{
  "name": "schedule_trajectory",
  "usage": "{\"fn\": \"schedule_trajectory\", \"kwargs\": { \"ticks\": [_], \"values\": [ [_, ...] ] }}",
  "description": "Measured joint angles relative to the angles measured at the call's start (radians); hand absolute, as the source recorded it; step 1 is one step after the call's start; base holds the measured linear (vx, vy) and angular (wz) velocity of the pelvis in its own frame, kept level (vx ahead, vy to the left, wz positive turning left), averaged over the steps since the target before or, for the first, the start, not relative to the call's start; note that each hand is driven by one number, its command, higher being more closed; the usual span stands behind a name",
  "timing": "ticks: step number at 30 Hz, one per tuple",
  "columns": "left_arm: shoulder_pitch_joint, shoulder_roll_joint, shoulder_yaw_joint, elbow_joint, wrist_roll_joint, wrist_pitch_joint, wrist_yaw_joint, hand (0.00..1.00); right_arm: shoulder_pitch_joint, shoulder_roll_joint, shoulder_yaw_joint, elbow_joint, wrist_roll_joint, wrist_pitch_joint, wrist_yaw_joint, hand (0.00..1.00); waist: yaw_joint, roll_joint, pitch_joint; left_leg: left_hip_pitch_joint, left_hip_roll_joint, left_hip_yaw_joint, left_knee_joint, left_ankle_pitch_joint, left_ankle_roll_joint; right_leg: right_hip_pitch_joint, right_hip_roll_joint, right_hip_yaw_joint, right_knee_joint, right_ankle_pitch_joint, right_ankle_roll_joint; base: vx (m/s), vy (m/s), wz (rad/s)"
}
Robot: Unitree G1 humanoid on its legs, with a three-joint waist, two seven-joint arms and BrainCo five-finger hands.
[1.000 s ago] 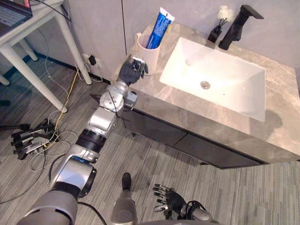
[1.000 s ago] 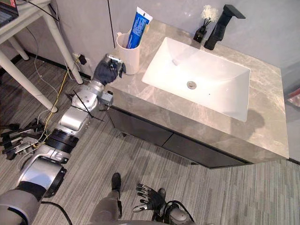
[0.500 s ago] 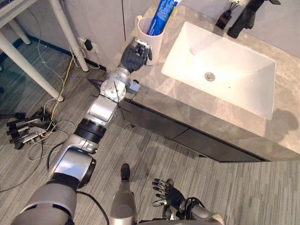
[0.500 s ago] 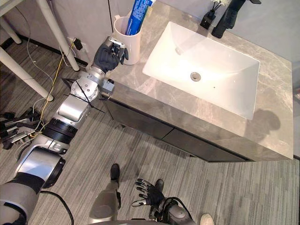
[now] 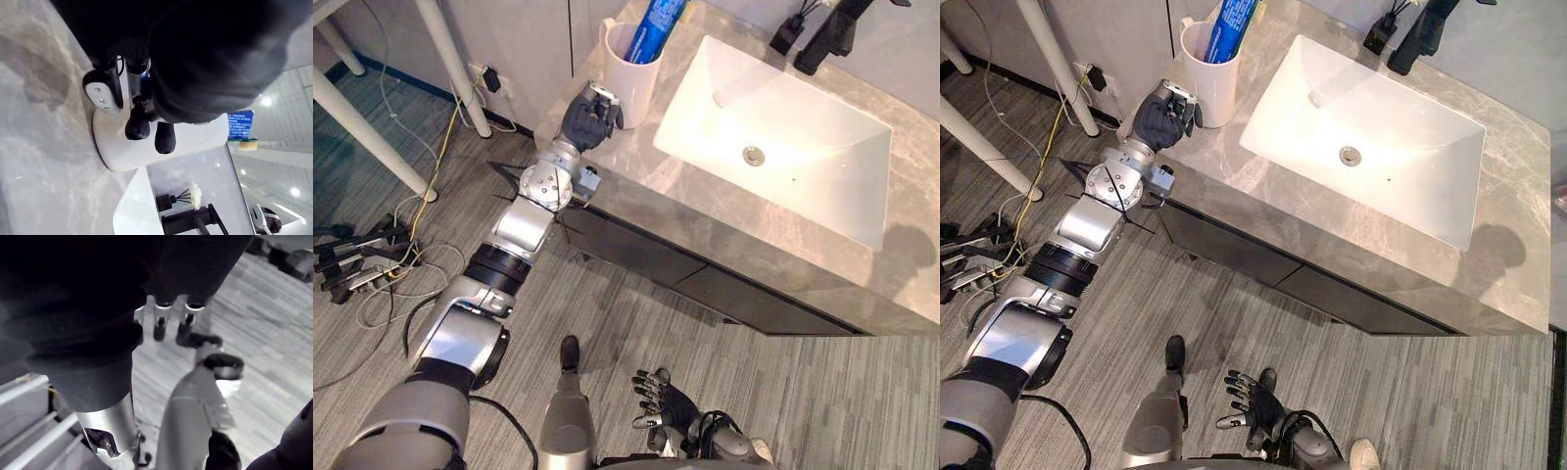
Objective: Organize washtable
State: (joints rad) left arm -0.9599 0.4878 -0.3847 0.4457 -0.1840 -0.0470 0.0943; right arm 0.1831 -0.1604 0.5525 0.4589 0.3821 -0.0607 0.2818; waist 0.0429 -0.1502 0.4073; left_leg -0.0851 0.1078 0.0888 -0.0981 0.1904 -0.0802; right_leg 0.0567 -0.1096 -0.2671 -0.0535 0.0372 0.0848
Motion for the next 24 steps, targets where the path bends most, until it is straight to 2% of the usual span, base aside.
{"fn": "schedule_trajectory", "kwargs": {
  "ticks": [10, 24],
  "values": [
    [-0.005, 0.006, 0.000, 0.037, 0.000, 0.000, 0.000, 1.00, 0.000, 0.007, -0.002, 0.013, 0.000, -0.004, -0.002, 0.00, 0.000, -0.016, 0.013, -0.011, 0.000, 0.000, 0.000, 0.000, 0.000, -0.011, 0.000, 0.000, 0.001, -0.001, 0.002, 0.00, 0.000, 0.00],
    [-0.128, 0.011, -0.032, 0.105, -0.002, -0.001, 0.019, 1.00, -0.001, 0.020, -0.006, 0.018, 0.000, -0.025, -0.004, 0.00, -0.001, -0.032, 0.028, -0.028, -0.005, -0.002, 0.000, 0.000, 0.000, -0.034, -0.009, -0.001, 0.019, -0.004, 0.008, 0.00, 0.000, 0.00]
  ]
}}
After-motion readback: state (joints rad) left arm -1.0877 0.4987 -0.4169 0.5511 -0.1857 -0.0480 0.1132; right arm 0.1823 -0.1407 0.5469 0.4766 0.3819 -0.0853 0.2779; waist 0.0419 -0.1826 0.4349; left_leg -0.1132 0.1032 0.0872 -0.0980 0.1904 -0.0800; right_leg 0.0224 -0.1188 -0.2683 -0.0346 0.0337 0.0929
